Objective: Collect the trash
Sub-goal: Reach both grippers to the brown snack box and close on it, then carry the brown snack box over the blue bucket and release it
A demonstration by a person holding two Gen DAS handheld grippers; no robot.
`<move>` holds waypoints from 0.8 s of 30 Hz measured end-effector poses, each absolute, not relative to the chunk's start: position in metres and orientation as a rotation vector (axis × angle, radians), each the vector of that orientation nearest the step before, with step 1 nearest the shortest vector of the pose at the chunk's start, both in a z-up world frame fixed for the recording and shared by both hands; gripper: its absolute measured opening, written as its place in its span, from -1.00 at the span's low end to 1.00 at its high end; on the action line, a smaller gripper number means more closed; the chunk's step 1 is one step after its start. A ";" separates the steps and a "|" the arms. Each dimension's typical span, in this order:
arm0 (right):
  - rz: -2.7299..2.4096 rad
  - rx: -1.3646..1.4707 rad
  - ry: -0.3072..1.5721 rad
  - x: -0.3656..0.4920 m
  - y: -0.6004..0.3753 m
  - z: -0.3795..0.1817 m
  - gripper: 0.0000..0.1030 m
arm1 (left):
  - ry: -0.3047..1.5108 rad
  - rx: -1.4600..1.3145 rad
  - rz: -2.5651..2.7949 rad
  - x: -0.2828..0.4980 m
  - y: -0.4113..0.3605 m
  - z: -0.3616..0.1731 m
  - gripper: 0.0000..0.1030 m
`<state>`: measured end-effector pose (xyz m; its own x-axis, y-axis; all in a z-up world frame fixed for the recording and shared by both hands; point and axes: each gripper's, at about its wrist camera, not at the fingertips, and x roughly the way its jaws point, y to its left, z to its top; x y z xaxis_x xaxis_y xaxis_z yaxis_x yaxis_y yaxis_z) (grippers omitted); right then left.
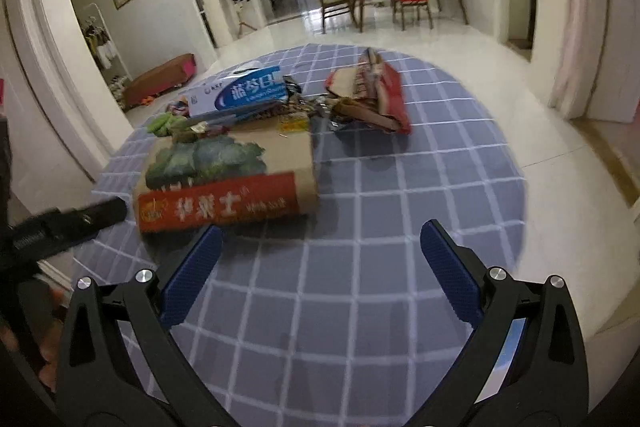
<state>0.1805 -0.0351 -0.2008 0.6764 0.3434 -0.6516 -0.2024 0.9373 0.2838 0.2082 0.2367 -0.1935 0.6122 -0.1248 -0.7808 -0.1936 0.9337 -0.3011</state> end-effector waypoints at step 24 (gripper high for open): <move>0.477 0.295 0.734 0.195 -0.030 -0.185 0.13 | 0.780 -0.220 0.023 0.213 0.196 -0.161 0.33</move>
